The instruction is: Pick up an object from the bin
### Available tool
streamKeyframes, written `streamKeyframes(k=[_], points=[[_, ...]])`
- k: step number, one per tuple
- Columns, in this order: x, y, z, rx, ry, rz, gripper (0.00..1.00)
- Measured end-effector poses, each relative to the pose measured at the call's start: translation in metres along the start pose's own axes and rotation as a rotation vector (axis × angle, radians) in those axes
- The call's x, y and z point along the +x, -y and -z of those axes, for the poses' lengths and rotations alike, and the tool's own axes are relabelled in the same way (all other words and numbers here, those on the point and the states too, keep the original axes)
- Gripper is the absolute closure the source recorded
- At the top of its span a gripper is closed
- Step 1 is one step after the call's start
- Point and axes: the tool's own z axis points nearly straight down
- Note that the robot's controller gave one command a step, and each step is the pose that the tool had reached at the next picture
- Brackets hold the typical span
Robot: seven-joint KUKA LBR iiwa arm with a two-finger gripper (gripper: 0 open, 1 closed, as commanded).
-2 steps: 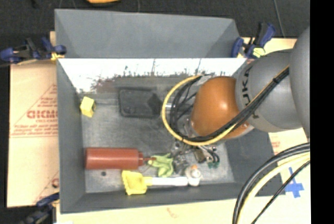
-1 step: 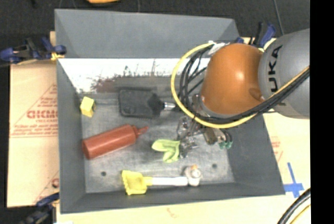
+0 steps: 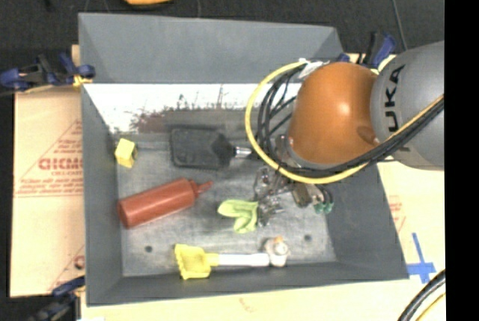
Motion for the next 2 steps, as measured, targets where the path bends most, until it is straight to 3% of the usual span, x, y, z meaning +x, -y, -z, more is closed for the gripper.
streamKeyframes(k=[1,2], points=[[0.000,0.000,0.000,0.000,0.000,0.000,1.00],[-0.014,-0.021,0.052,0.000,-0.005,0.194,1.00]])
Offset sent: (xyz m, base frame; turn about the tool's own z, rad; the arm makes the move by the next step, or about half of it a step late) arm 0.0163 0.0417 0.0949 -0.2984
